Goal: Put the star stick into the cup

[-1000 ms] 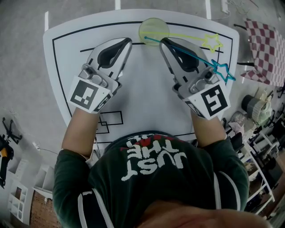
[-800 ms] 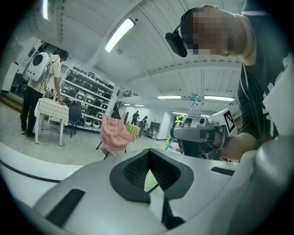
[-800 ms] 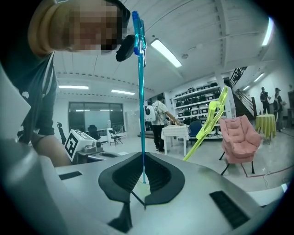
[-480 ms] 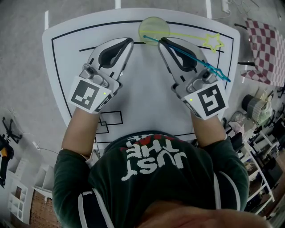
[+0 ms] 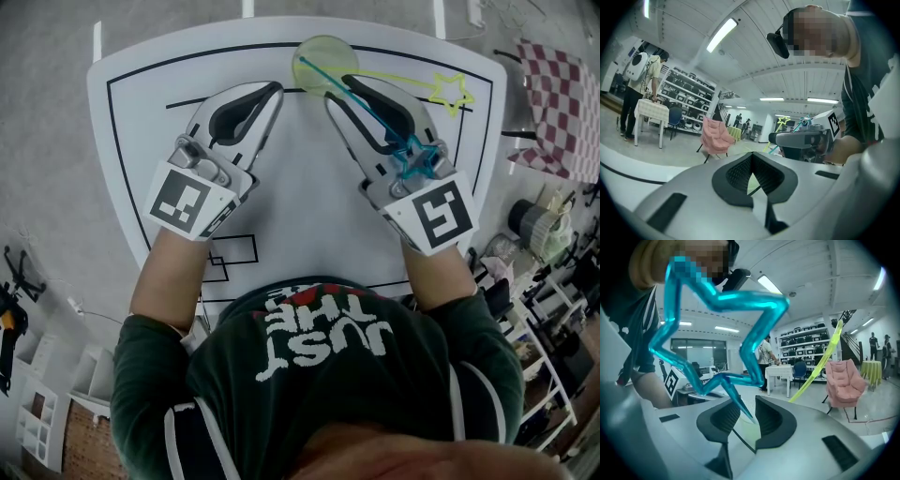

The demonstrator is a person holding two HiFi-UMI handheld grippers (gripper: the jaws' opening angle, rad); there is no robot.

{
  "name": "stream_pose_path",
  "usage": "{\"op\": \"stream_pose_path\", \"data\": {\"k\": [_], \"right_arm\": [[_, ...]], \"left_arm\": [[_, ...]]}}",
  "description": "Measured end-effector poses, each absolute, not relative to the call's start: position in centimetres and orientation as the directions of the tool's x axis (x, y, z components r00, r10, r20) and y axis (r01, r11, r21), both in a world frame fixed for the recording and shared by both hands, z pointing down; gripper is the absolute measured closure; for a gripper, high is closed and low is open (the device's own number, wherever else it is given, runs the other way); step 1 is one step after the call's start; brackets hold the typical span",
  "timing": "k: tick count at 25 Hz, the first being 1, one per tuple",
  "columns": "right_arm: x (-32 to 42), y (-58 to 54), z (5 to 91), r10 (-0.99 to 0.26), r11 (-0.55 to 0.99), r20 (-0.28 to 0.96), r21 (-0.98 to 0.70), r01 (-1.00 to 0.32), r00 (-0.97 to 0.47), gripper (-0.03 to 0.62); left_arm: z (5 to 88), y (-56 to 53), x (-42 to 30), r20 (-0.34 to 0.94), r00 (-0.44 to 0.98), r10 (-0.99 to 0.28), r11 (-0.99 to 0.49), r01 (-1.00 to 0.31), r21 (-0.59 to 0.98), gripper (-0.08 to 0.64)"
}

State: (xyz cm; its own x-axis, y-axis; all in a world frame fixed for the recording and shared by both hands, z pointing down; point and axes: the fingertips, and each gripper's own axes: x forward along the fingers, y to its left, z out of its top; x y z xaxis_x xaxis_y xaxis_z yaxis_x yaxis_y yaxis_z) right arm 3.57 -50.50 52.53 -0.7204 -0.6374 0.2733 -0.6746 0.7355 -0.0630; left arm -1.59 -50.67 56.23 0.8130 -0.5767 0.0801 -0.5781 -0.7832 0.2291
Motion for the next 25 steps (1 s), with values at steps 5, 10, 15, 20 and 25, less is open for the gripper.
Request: {"op": "stream_pose_path", "data": {"k": [5, 10, 15, 20, 25], "right_arm": [[3.6, -50.5, 52.4, -0.644, 0.732, 0.267, -0.056, -0.679, -0.717, 0.459], [3.8, -50.5, 52.4, -0.65, 0.726, 0.274, -0.051, -0.686, -0.709, 0.442], [4.8, -50.2, 52.6, -0.655, 0.724, 0.279, -0.034, -0.689, -0.702, 0.428], [5.4, -49.8, 52.8, -0.662, 0.715, 0.294, -0.031, -0.699, -0.69, 0.411], [5.9, -49.5, 53.2, -0.67, 0.701, 0.31, -0.035, -0.713, -0.674, 0.391]], "left_arm": [[56.4, -50.6, -1.6, 0.082, 0.814, -0.575, -0.783, -0.576, 0.234, 0.565], [56.3, -50.3, -1.5, 0.082, 0.817, -0.57, -0.786, -0.572, 0.236, 0.565], [55.9, -49.8, -0.9, 0.082, 0.822, -0.563, -0.792, -0.565, 0.229, 0.565], [55.4, -49.2, -0.9, 0.084, 0.822, -0.563, -0.795, -0.567, 0.218, 0.565], [55.3, -48.7, -1.0, 0.088, 0.82, -0.566, -0.793, -0.57, 0.214, 0.565]]}}
